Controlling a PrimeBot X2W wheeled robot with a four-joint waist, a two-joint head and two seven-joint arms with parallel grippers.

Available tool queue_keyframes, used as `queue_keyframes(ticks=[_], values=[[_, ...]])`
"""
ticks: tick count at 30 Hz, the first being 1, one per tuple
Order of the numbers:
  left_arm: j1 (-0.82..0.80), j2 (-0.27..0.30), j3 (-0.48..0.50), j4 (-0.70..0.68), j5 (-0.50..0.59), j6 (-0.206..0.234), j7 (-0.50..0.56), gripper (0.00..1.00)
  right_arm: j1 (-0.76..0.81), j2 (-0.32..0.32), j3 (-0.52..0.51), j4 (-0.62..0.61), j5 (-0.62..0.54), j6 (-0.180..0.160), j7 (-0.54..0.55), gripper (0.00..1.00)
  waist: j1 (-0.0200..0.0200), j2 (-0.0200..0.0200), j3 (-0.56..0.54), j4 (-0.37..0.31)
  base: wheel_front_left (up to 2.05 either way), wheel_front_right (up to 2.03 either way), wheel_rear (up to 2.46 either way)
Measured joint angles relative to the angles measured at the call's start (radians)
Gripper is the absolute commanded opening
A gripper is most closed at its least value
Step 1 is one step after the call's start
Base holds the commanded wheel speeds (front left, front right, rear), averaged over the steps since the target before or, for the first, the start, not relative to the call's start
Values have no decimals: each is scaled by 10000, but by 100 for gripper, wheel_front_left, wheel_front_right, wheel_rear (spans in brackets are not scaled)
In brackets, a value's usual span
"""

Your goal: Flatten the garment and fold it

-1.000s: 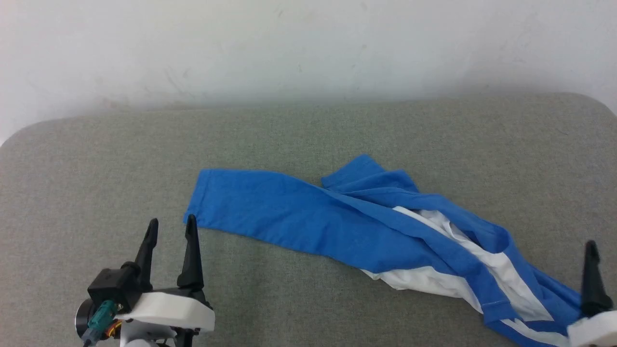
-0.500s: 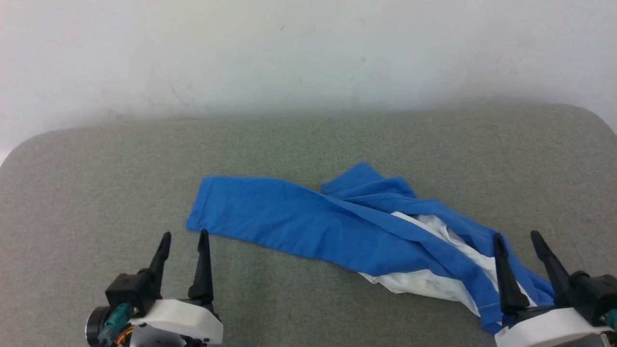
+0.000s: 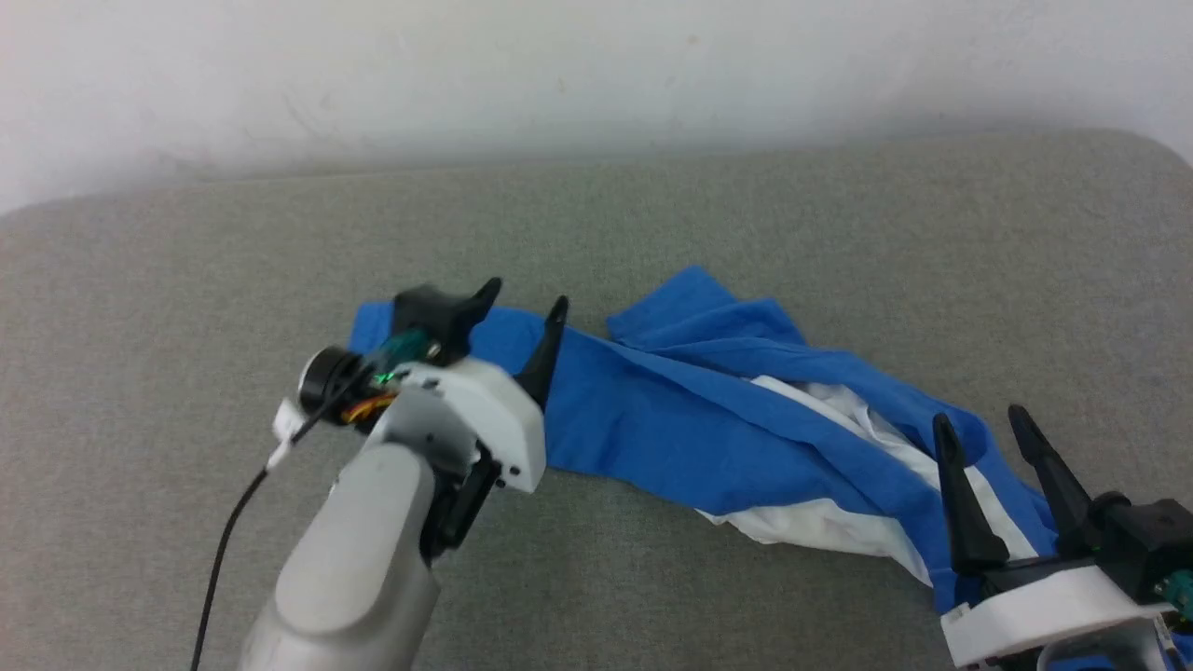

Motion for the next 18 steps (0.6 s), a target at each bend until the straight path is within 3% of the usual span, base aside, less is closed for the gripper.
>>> queue_keyframes(ticks=[5,15,16,17,18], values=[[-1403,-35,-558,1764,-71,-550,1918,100,-278,0,65,71,12,0,-13,100,1,0,445,-254,0,0,0],[-2801,407,-1145,4652,88,-723,4309,100,-484,6,102,418,332,0,-134,100,-3,0,966,-911,0,0,0],[-2908,397,-1174,4800,67,-750,4497,84,-494,6,69,426,357,0,-134,100,-4,0,989,-969,0,0,0],[-2986,391,-1214,4892,50,-755,4627,49,-493,0,17,437,372,0,-134,100,-3,0,1008,-1019,0,0,0],[-3022,374,-1248,4920,-8,-784,4673,25,-493,0,-44,445,372,0,-134,100,-3,0,1021,-1058,0,0,0]])
